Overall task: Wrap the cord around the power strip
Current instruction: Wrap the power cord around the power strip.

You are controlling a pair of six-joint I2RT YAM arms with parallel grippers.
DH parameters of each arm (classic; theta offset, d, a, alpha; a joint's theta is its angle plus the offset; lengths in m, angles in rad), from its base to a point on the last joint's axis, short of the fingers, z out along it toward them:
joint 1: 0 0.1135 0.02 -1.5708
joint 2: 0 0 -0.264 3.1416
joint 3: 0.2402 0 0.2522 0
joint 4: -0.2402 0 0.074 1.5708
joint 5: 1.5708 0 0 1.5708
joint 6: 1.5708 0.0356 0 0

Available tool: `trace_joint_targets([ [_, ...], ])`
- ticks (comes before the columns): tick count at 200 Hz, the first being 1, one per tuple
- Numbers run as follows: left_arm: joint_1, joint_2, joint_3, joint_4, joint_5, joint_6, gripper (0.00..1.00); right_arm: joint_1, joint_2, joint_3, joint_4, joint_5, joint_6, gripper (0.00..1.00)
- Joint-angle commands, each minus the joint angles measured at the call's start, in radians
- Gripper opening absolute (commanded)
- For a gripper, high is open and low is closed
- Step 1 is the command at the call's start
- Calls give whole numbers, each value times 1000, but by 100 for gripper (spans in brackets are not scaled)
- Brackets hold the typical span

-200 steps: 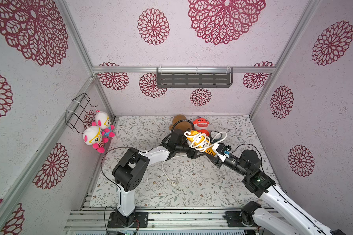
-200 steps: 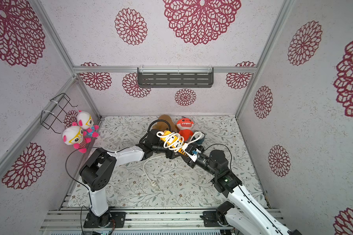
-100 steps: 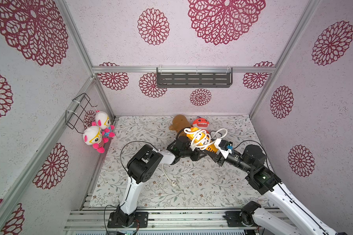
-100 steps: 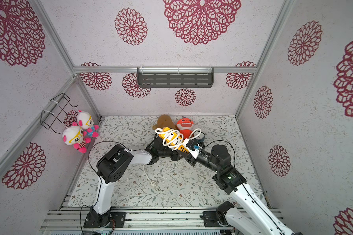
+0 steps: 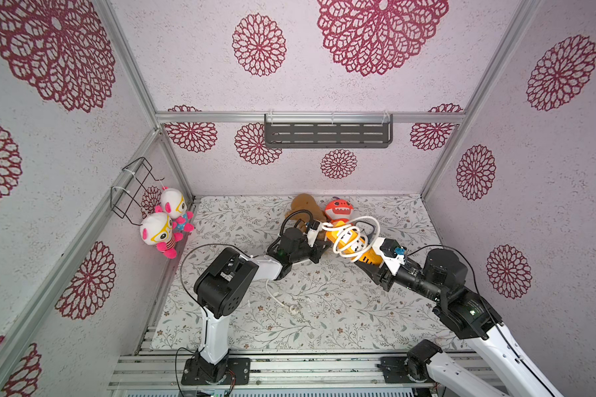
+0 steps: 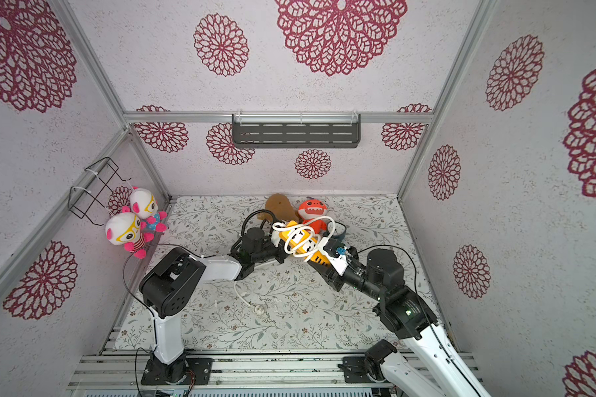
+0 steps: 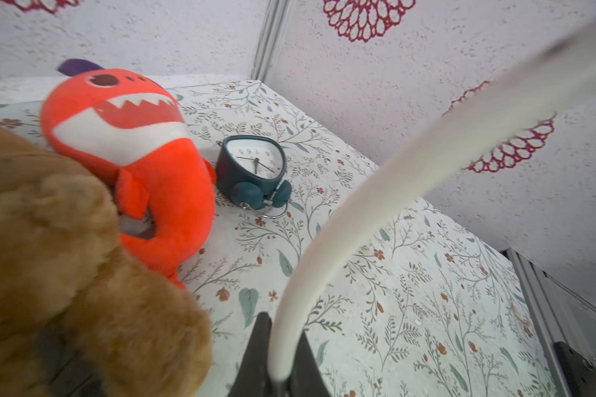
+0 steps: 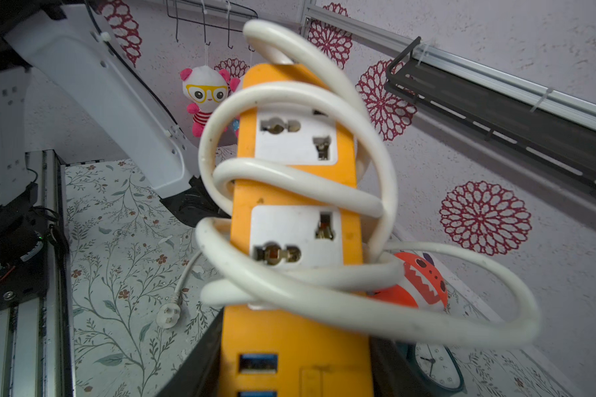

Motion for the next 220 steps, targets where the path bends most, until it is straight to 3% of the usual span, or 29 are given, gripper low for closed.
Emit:
trace_joint_targets([
  [1, 4, -78, -20, -66, -71, 15, 0, -9, -29, 84, -27, 92, 6, 0],
  [48, 4, -172, -66, -173, -73, 71, 0, -12, -44, 150, -70, 309, -12, 0],
  [68, -3, -216, -36, -324, 5, 142, 0, -16, -40, 162, -37, 395, -25, 0],
  [100, -58, -206, 89, -652, 109, 302, 0, -26, -16, 149, 104, 344, -32, 0],
  [121, -75, -175, 120, -708, 179, 326, 0, -34, 12, 133, 186, 300, -4, 0],
  [153, -87, -178, 125, -807, 226, 358, 0, -56, 1, 75, 327, 387, 25, 0],
  [192, -99, -147, 189, -1040, 267, 460, 0, -108, -6, 25, 431, 369, 117, 0],
  [220, -129, -176, 216, -1111, 244, 505, 0, -123, -13, -47, 502, 519, 135, 0],
])
